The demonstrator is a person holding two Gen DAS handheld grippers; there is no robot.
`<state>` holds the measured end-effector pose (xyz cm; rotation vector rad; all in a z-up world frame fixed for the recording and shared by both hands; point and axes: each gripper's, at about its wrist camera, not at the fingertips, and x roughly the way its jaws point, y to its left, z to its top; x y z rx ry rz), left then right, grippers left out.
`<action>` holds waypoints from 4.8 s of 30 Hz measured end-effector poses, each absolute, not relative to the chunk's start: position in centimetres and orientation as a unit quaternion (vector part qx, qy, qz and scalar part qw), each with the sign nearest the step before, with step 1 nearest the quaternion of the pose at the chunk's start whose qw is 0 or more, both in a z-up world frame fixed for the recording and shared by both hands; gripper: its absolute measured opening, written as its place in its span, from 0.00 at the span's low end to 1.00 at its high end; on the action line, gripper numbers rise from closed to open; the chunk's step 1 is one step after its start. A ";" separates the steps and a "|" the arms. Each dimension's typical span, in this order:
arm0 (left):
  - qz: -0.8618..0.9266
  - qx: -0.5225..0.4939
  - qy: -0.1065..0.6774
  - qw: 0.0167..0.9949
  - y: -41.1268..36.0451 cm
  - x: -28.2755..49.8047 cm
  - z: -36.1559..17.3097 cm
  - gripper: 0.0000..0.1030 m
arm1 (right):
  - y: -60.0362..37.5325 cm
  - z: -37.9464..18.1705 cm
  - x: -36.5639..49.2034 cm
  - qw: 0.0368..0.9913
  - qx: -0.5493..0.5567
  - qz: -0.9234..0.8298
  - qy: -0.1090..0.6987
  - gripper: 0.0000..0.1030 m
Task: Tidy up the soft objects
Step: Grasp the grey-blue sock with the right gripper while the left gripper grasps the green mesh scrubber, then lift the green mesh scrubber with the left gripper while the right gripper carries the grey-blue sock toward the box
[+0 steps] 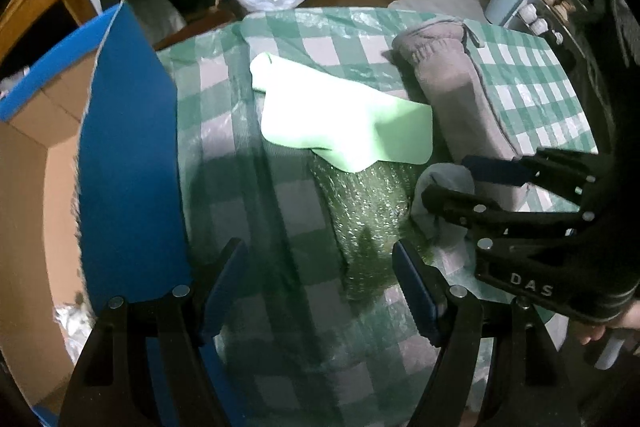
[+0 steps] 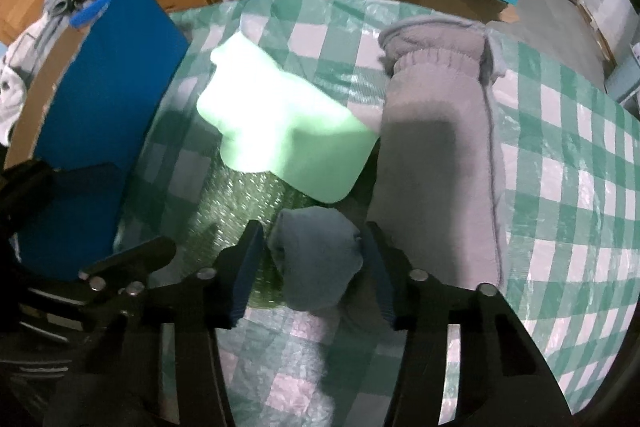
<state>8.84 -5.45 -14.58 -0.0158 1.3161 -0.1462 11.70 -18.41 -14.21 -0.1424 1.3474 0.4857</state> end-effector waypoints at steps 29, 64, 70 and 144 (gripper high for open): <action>-0.052 -0.020 0.650 0.758 -9.9 11.1 -18.0 0.79 | -25.0 -11.6 11.1 0.770 0.012 0.207 0.604 0.18; -0.085 0.002 0.609 0.789 -9.7 8.2 -14.1 0.12 | -25.0 -8.9 10.0 0.784 0.018 0.219 0.580 0.18; -0.086 -0.009 0.601 0.795 -9.1 7.9 -12.8 0.12 | -24.6 -8.0 9.5 0.787 0.012 0.222 0.575 0.18; -0.065 -0.080 0.491 0.865 2.9 0.8 -2.1 0.13 | -13.9 1.4 6.2 0.811 -0.038 0.304 0.498 0.18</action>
